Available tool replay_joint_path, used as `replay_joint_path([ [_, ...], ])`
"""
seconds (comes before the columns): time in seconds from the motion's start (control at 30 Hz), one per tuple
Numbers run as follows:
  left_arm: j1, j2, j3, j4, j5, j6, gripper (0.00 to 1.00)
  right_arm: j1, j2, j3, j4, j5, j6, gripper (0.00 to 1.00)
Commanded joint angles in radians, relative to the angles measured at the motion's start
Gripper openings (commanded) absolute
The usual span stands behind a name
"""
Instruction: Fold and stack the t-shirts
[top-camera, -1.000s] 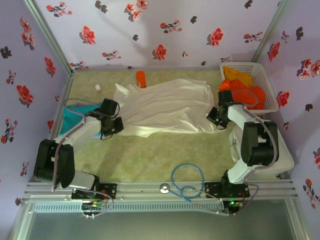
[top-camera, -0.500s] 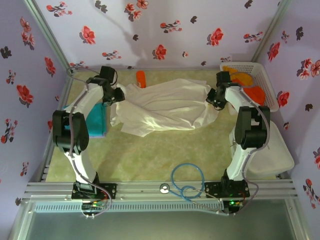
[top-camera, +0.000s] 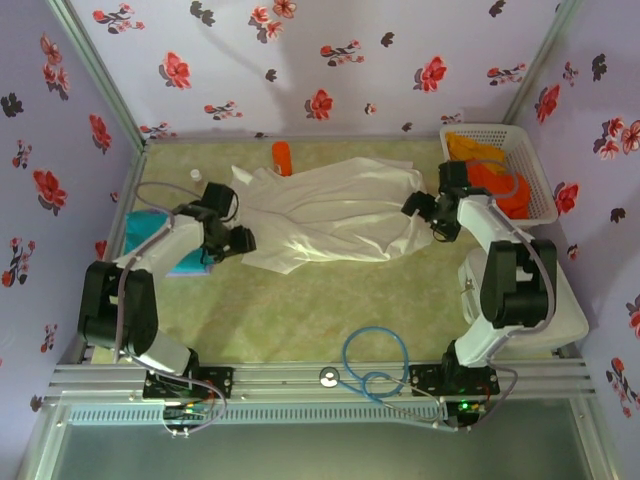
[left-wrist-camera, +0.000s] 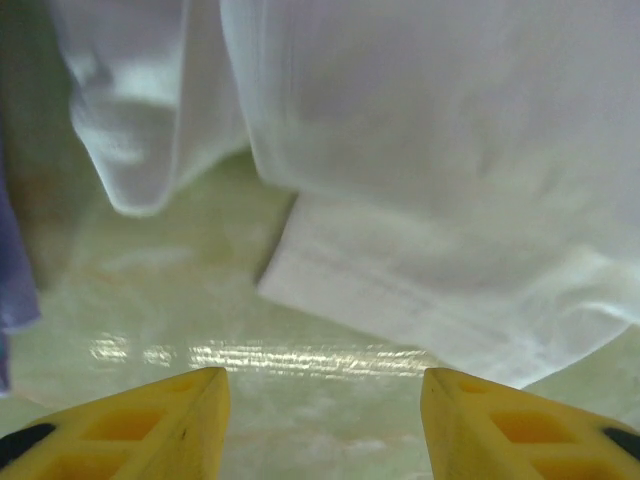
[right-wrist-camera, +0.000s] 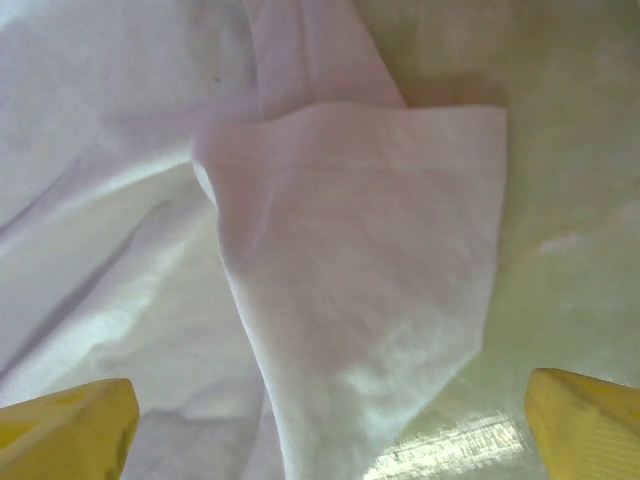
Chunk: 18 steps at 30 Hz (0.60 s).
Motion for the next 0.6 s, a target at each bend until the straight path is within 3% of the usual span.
replay_joint_path([
  [0.0,0.001,0.038,-0.053,0.108,0.037,-0.047,0.53,-0.007,-0.034,-0.044,0.025,0.018,-0.013,0.99],
  [0.37,-0.016,0.219,-0.036,0.235,0.027,-0.08,0.5,-0.012,-0.108,-0.148,0.036,0.035,0.017,0.82],
  [0.47,-0.016,0.235,-0.02,0.228,0.02,-0.074,0.41,-0.024,-0.116,-0.151,0.015,0.095,0.044,0.75],
  [0.57,-0.018,0.225,-0.013,0.201,0.013,-0.065,0.23,-0.042,-0.136,-0.161,0.023,0.109,0.067,0.72],
])
